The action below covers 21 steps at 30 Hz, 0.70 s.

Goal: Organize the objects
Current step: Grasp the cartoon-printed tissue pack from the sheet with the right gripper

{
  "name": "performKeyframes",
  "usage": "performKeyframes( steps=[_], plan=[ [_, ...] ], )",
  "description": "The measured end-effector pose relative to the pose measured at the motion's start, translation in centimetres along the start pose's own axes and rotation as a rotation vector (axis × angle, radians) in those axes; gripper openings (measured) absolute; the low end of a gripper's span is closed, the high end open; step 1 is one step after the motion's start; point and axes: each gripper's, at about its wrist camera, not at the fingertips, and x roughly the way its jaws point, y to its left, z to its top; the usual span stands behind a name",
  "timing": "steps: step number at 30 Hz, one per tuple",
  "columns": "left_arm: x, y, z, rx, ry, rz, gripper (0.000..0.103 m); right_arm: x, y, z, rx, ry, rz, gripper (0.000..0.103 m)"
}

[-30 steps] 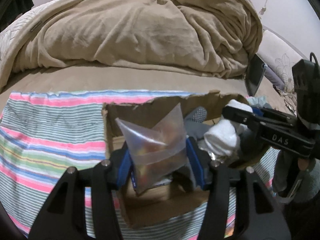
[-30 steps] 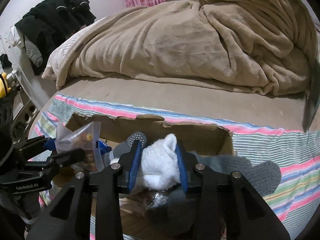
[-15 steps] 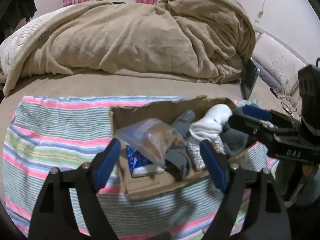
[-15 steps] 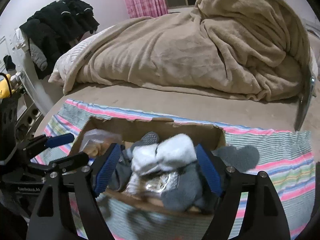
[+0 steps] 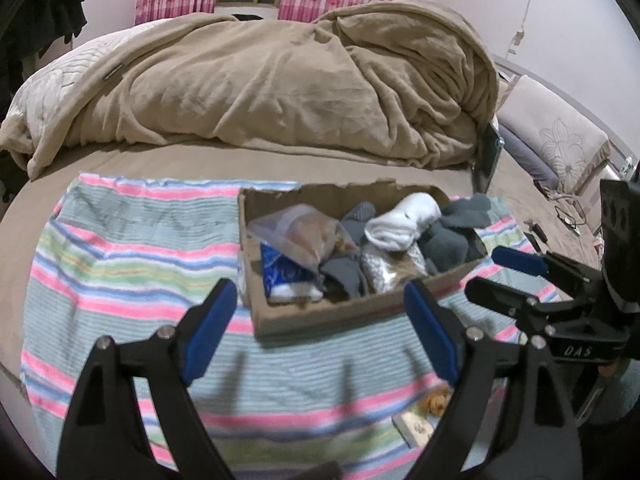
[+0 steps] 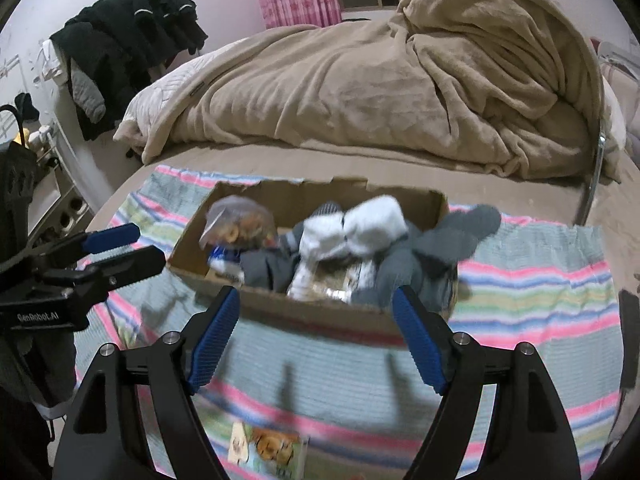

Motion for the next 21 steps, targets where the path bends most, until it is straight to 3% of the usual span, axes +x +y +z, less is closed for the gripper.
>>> performKeyframes(
  steps=[21],
  plan=[
    [-1.5,0.0,-6.8,-0.050,0.092,0.005,0.087,-0.1,3.0,-6.9,-0.004,0.112,0.026,0.081]
  ],
)
